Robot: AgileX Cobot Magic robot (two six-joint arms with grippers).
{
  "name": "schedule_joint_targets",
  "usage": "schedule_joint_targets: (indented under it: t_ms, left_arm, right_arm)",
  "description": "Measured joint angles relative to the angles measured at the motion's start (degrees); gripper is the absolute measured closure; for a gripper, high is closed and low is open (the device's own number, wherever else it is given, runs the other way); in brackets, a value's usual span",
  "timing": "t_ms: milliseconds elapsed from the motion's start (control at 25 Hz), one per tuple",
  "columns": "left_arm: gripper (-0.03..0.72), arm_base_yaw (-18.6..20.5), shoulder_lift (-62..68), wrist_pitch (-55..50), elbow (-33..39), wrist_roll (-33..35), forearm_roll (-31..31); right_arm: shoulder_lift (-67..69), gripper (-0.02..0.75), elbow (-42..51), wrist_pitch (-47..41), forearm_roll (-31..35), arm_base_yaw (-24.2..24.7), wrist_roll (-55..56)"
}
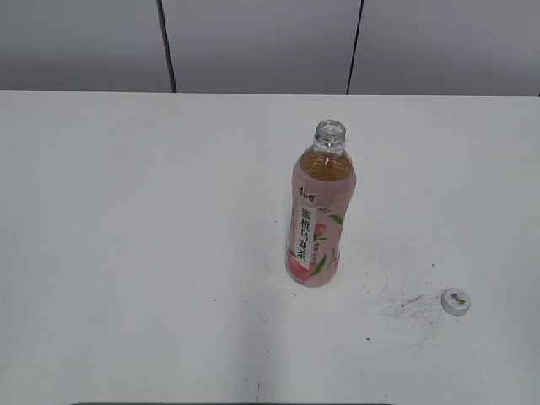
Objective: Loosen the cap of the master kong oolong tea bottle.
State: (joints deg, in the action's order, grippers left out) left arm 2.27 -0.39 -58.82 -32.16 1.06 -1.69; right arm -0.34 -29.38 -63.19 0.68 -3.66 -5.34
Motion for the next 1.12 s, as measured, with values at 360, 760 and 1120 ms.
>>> schedule_joint_targets:
  t_ms: [360,760,1120]
  left_arm:
    - [0.323,-2.32,0.0,0.0,0.0,0.02,0.0]
    - [0.36,-2.75,0.0,0.0,0.0,0.02,0.0]
    - [0.376,-2.75,0.0,0.0,0.0,0.02,0.22]
  right_arm:
    - [0.0,0.159,0.0,0.13,-0.07,0.0,0.0]
    - [0.0,0.159,0.0,0.24,-0.11,0.0,0.0]
    - [0.0,0.159,0.0,0.28,-0.14,0.0,0.06]
